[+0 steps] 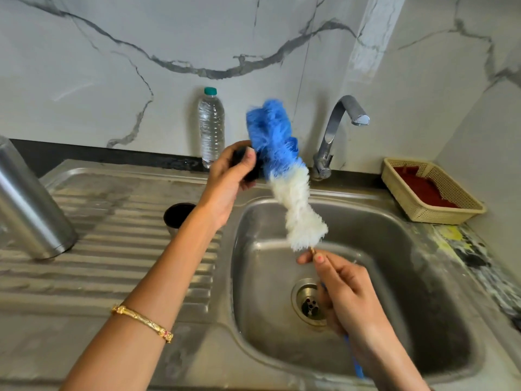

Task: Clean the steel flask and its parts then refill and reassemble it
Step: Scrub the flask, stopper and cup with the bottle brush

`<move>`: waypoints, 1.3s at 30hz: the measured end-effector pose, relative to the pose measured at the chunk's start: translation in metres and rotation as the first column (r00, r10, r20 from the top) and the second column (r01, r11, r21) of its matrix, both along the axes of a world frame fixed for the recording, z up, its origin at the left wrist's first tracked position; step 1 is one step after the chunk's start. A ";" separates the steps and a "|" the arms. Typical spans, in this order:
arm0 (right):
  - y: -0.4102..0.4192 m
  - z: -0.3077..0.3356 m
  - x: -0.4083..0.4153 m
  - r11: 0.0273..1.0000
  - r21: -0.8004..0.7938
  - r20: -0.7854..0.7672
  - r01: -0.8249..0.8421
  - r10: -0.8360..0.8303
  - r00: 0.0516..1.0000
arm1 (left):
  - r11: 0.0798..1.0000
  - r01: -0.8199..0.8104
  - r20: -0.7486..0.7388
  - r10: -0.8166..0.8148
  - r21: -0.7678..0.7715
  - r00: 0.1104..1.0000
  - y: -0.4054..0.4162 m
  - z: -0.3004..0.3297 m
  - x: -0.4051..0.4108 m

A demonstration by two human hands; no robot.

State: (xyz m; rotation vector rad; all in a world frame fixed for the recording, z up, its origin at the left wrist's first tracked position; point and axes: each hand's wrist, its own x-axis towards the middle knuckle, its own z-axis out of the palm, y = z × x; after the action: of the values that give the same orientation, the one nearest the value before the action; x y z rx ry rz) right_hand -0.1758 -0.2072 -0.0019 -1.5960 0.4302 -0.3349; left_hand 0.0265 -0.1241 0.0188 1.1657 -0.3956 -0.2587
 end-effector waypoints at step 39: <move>-0.011 -0.034 -0.001 0.906 -0.413 0.051 0.087 -0.073 0.996 | 0.907 -0.376 0.299 0.311 0.191 0.902 0.015 -0.022 0.016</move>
State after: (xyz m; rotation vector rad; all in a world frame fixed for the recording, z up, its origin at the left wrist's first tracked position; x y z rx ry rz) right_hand -0.1768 -0.2180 -0.0362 -1.9883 0.4167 -0.5438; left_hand 0.0422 -0.1087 -0.0029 1.4974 -0.3856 0.1681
